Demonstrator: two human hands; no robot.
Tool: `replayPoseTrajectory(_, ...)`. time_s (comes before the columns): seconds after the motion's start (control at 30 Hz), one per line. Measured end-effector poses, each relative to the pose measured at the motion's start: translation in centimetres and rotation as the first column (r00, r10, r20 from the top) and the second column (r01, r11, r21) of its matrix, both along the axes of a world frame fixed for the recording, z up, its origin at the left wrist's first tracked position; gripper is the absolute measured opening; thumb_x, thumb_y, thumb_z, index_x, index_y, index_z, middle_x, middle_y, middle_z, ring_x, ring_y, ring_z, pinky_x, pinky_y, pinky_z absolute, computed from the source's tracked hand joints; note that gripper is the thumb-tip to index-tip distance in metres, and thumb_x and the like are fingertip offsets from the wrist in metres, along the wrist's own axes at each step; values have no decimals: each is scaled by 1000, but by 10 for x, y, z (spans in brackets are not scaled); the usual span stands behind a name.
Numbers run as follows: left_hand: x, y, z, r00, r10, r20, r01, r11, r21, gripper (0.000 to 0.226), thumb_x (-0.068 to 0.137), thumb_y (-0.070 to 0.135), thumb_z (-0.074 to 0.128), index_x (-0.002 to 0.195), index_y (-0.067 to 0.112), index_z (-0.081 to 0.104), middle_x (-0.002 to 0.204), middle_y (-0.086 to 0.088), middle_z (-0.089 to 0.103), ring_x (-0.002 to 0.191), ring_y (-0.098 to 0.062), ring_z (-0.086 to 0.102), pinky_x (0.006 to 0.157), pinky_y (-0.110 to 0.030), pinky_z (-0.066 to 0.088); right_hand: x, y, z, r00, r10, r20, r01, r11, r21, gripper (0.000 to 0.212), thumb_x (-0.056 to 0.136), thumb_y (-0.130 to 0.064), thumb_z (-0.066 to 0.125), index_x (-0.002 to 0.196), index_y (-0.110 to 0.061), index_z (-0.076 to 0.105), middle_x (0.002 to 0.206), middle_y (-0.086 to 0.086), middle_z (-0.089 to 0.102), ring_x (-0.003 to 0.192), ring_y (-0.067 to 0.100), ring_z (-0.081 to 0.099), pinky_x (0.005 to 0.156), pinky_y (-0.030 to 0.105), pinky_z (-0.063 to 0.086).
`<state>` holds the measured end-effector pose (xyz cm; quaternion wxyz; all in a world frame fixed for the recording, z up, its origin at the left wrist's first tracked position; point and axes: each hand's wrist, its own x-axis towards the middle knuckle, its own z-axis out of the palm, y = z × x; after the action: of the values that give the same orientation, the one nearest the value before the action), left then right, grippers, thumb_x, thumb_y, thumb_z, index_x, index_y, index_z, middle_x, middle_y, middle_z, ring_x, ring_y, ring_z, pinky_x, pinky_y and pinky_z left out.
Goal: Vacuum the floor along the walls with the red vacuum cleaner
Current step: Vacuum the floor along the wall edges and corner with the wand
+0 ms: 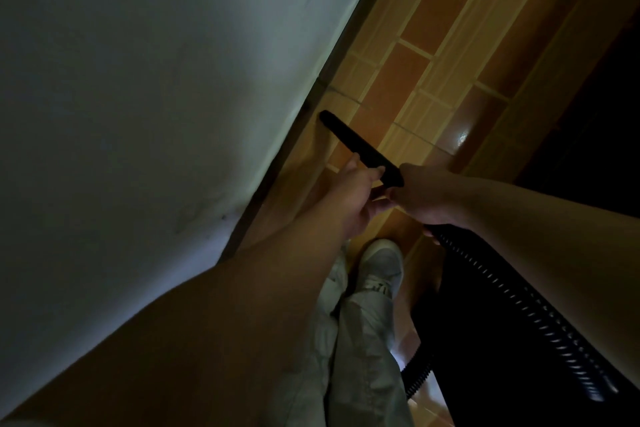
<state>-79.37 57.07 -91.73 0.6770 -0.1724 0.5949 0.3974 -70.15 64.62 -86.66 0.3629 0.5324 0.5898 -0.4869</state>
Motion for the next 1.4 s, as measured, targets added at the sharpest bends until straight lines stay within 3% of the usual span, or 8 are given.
replayPoseTrajectory(0.1,2,-16,1,999,39,6,-39,999,-12,68,103,5,49,159,31,21,139,-19,56,89,-24,66,66,-36,60,1,-13,2,999,53,-9,-53,999,-6,36,105,-33,49,134,-12,44,95,16,56,55,26,59,38,27,47)
replayPoseTrajectory(0.2,2,-32,3,999,49,-8,-49,998,-31,67,103,7,49,159,32,23,138,-16,57,98,-27,65,67,-35,58,-4,-30,4,991,131,-7,-131,991,6,37,106,-29,48,137,-10,44,92,11,55,62,22,58,48,31,50)
replayPoseTrajectory(0.37,-5,-51,3,998,39,-42,-40,999,-21,62,102,9,47,158,29,28,141,-17,55,95,-26,63,57,-30,56,-12,-50,2,986,167,13,-167,986,23,40,105,-28,52,138,-10,41,98,14,58,56,23,61,32,22,43)
replayPoseTrajectory(0.5,-6,-68,1,999,25,-35,-25,1000,-5,60,104,14,49,158,32,28,138,-12,59,104,-28,65,74,-38,57,-17,-65,0,982,189,14,-189,981,33,41,104,-30,52,138,-9,41,95,12,58,56,20,60,32,20,39)
replayPoseTrajectory(0.6,-9,-80,1,1000,9,-25,-9,1000,-12,58,104,13,50,156,30,31,139,-13,58,106,-29,63,75,-38,54,-20,-81,2,983,183,30,-184,982,42,41,105,-30,51,138,-10,40,96,12,58,60,21,61,32,19,39)
replayPoseTrajectory(0.83,-10,-112,5,1000,-8,15,8,1000,-7,59,105,9,47,158,27,28,140,-13,56,118,-32,60,94,-44,53,-19,-115,5,975,213,58,-216,975,52,40,104,-30,52,136,-8,42,95,12,58,64,22,64,41,28,45)
replayPoseTrajectory(1.1,-11,-140,14,999,29,25,-28,999,-24,54,106,9,46,156,24,31,138,-14,57,116,-31,61,62,-30,61,-20,-138,8,988,151,45,-151,989,3,40,104,-31,52,139,-13,42,97,11,58,64,20,64,38,23,45)
replayPoseTrajectory(1.4,-18,-179,6,1000,16,-2,-16,999,-36,62,103,14,53,156,34,29,133,-13,62,114,-31,66,68,-34,60,-26,-171,2,997,74,23,-73,996,-51,38,104,-33,51,136,-13,44,98,12,58,61,21,64,36,21,44)
